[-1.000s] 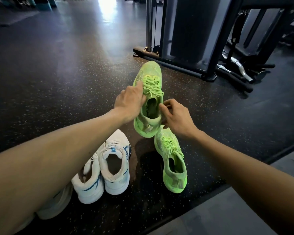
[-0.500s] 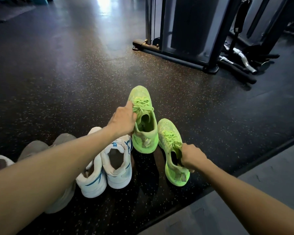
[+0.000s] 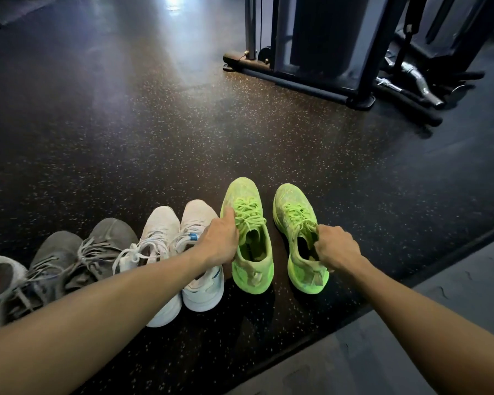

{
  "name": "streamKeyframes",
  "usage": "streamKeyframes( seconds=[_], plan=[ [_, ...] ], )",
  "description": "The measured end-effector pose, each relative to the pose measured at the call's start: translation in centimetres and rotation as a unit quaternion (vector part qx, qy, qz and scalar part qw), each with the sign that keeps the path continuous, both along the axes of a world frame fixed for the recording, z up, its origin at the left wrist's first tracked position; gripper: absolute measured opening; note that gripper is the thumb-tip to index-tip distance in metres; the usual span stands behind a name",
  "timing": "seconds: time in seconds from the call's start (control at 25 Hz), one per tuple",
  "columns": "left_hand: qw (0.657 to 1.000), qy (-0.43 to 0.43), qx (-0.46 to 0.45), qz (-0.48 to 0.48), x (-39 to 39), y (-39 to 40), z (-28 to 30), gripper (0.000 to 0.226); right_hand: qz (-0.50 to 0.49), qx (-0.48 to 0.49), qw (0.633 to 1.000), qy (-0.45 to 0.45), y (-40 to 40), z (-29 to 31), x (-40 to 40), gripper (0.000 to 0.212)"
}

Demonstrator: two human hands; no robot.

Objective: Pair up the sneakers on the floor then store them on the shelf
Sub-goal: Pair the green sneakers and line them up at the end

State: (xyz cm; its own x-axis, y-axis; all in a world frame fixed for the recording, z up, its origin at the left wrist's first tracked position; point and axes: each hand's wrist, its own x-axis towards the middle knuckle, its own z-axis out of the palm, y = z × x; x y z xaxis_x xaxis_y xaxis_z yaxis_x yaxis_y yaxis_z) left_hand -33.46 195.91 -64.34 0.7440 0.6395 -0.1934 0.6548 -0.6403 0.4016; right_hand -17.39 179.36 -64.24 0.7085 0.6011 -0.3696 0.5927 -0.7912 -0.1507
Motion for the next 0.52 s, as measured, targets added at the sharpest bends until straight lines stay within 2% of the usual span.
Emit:
streamKeyframes(
  seconds=[0.08, 0.16, 0.28, 0.36, 0.52],
  plan=[
    [0.999, 0.037, 0.006, -0.009, -0.1, -0.6, -0.6, 0.034, 0.005, 0.007, 1.000, 0.004, 0.4, -0.3, -0.3, 0.020],
    [0.995, 0.101, 0.014, -0.007, 0.3, -1.4, -0.5, 0.050, 0.009, 0.021, 1.000, 0.011, 1.0, -0.7, -0.8, 0.017],
    [0.983, 0.177, -0.041, 0.028, 1.2, -0.8, 0.1, 0.077, 0.019, 0.045, 0.999, 0.012, 1.9, -1.4, -1.6, 0.008],
    [0.973, 0.222, -0.064, -0.011, 1.8, 0.2, 0.2, 0.071, 0.022, 0.051, 0.998, 0.009, 2.2, -1.6, -1.9, 0.007],
    [0.970, 0.238, -0.054, 0.014, 2.5, 1.4, -2.1, 0.062, 0.040, 0.041, 0.998, 0.011, 2.2, -1.7, -1.8, 0.005]
  ],
)
